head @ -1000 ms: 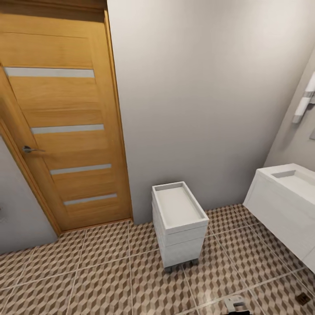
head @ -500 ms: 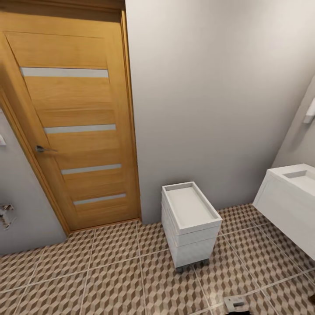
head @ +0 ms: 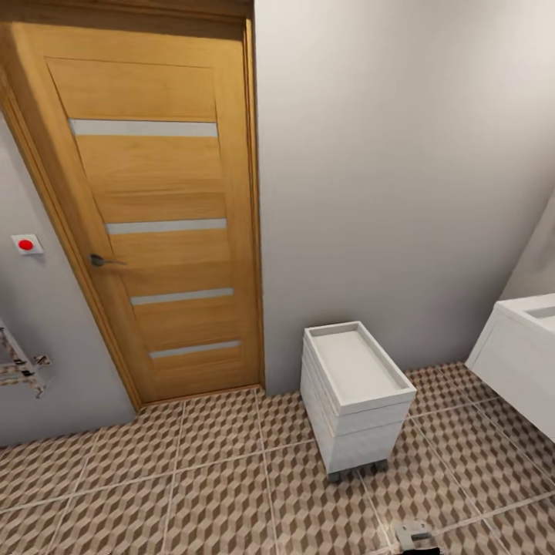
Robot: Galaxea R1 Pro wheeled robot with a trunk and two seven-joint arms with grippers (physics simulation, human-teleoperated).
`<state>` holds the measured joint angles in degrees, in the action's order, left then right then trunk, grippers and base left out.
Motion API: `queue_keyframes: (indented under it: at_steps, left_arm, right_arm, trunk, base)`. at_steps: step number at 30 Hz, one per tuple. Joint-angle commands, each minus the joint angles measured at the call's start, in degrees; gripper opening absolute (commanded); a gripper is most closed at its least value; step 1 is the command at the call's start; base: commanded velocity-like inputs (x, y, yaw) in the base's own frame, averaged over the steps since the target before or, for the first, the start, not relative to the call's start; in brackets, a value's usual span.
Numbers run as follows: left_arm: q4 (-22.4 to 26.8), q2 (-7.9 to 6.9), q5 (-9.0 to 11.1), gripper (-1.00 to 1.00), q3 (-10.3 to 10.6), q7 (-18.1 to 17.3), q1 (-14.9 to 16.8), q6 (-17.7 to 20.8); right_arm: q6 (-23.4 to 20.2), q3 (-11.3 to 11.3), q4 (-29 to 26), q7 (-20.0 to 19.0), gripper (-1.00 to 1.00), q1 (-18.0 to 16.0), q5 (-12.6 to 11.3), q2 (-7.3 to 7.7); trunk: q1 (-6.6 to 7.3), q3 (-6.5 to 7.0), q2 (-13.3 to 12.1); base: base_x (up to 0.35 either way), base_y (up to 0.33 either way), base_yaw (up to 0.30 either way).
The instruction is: Take the four mousetraps from the cabinet in the bathroom and place them on the bathroom floor. Make sure all four end up on the same floor surface, and ensure that at least two of them are either under or directly next to the same bathroom sink.
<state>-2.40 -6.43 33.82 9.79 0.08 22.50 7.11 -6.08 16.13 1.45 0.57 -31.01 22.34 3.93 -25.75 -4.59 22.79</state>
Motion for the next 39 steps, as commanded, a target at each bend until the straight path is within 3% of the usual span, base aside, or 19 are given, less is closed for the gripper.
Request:
queue_keyframes:
  at_steps: [1, 39]
  left_arm:
    - [-0.08, 0.01, 0.53, 1.00, 0.49, 0.01, 0.09, 0.13]
    - [-0.15, 0.01, 0.54, 1.00, 0.49, 0.01, 0.09, 0.02]
  right_arm:
    - [-0.07, 0.49, 0.11, 0.06, 1.00, -0.07, 0.61, 0.03]
    - [-0.07, 0.49, 0.13, 0.04, 1.00, 0.21, 0.67, 0.03]
  trunk:
    - [-0.03, -0.12, 0.13]
    - [-0.03, -0.12, 0.13]
  base:
    - [0.000, 0.026, 0.239]
    - [0.000, 0.004, 0.283]
